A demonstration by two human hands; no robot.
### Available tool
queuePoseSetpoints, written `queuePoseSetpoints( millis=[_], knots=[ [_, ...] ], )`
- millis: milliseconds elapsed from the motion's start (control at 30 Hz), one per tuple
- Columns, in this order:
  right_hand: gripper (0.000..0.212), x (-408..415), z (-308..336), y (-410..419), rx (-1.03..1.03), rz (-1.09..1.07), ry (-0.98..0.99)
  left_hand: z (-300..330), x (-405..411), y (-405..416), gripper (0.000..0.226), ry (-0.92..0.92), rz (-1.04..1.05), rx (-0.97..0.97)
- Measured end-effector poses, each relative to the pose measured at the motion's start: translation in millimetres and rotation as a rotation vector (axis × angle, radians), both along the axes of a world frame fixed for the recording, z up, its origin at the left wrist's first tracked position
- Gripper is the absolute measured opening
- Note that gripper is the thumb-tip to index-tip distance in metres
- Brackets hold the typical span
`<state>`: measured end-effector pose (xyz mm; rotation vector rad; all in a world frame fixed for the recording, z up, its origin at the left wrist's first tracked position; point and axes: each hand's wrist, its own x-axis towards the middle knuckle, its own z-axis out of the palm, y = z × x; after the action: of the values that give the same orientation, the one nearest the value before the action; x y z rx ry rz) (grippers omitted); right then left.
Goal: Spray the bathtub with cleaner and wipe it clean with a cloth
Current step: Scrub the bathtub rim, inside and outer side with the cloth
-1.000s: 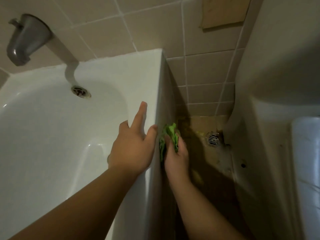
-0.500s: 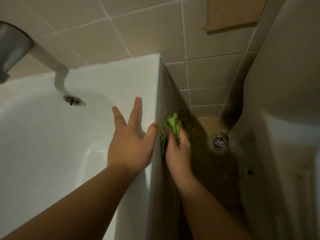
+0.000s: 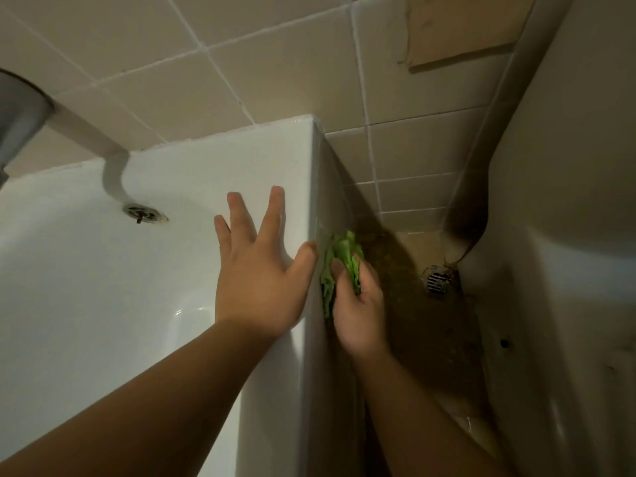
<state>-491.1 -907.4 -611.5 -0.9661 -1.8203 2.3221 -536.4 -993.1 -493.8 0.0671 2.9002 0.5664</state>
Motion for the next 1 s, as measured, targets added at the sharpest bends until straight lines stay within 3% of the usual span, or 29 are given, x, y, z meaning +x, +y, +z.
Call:
queuePoseSetpoints(
  millis=[167,300,433,533,700,833,933,1000],
  knots=[
    [0.042,34,18,-8,0.041,-0.013,0.055,1,-20,-2,0.086,0.028,-0.069,-0.025],
    [0.045,-1,0,-4,0.054,-0.044,0.065,2,-34,0,0.087,0.037,-0.117,-0.05],
    [0.041,-22,-63,0,0.017,-0.014,-0.107,3,-43,-1,0.088,0.038,-0.145,-0.045],
    [0.065,12,-77,-10,-0.106,-0.01,-0.274,2,-48,0,0.087,0.051,-0.145,-0.06],
    [0.055,32,-58,-16,-0.157,-0.055,-0.181,2,-54,1,0.088,0.051,-0.137,-0.065],
    [0.015,-26,-80,2,-0.077,-0.071,-0.231,2,-57,3,0.087,0.056,-0.136,-0.08],
    [0.039,-24,-111,0,-0.152,-0.094,-0.337,1,-60,3,0.086,0.065,-0.133,-0.084],
    [0.037,1,-115,-8,-0.217,-0.08,-0.345,1,-62,3,0.086,0.066,-0.129,-0.084]
  ],
)
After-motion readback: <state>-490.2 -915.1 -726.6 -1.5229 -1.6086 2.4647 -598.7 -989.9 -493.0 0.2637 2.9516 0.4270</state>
